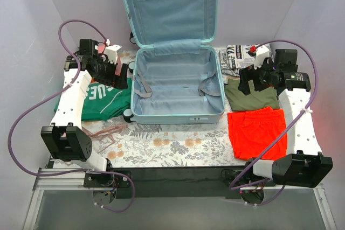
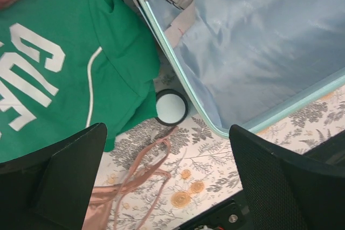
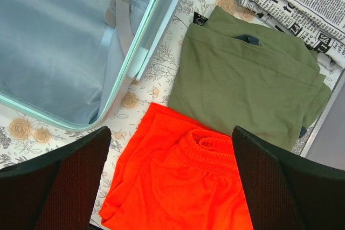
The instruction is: Pack the luggage
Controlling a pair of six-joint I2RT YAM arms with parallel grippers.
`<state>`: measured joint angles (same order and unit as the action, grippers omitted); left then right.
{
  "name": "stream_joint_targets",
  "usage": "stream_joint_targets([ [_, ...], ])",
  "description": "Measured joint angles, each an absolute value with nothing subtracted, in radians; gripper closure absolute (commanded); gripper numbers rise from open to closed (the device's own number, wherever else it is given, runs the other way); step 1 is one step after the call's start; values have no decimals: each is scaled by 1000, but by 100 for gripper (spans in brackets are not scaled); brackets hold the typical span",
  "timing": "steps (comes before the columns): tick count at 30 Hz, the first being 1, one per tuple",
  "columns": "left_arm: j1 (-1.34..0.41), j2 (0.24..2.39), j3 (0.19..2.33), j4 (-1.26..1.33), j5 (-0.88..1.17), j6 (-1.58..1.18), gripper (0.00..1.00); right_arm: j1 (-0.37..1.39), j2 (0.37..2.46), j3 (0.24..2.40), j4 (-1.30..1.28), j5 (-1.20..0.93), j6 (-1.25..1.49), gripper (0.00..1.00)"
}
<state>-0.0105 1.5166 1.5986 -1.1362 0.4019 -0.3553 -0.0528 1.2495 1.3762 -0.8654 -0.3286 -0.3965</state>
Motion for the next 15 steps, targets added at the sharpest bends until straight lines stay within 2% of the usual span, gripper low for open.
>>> stream_joint_targets([
  [6, 4, 1597, 1702, -1138, 368, -232, 3, -53, 1263, 1377, -866, -329, -397, 1],
  [15, 181, 1811, 1993, -1112, 451, 56, 9, -53, 1290, 1378, -866, -333, -400, 2],
])
